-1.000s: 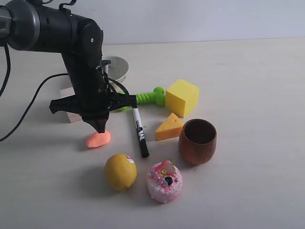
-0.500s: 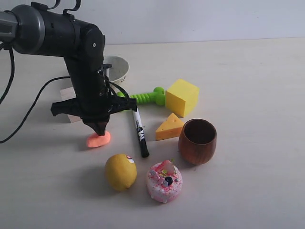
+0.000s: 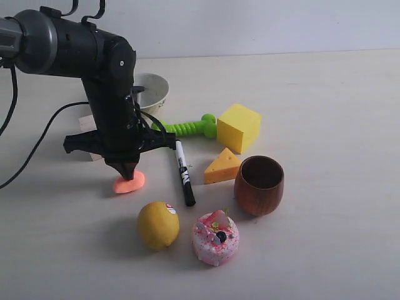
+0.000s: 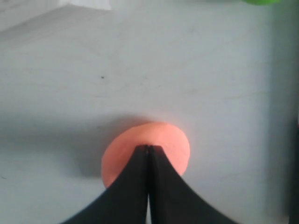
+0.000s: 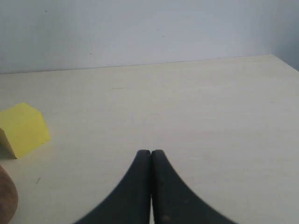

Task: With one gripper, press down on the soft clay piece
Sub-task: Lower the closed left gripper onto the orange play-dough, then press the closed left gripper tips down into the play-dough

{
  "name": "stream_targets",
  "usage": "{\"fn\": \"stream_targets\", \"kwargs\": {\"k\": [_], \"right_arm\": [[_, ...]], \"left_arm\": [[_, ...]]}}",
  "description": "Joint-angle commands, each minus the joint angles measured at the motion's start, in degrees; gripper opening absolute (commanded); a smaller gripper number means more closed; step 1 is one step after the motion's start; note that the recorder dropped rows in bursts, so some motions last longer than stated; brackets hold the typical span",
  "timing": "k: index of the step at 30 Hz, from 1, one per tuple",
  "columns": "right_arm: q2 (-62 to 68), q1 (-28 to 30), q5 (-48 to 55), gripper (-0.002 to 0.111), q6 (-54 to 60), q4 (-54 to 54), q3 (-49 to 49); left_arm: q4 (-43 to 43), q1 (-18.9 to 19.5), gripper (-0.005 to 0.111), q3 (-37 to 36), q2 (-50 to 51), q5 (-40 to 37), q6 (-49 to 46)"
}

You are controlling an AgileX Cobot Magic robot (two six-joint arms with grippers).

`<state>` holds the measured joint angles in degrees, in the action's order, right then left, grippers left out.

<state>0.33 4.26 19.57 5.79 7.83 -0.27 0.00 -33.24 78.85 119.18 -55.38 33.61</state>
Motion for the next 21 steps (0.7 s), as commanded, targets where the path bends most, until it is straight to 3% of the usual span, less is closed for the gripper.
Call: {"fn": "stream_targets", "kwargs": {"k": [1,21], "right_arm": [[-0.33,-0.12,-0.4,0.0,0.14,-0.27,0.27],[-0.33,-0.12,-0.4,0.0,0.14,-0.27,0.27]], "left_arm": [[-1.32,0.04,0.0,-0.23,1.37,-0.05,-0.52],[-5.18,-0.19,0.0,-3.38,5.52,-0.23,-2.49]]}}
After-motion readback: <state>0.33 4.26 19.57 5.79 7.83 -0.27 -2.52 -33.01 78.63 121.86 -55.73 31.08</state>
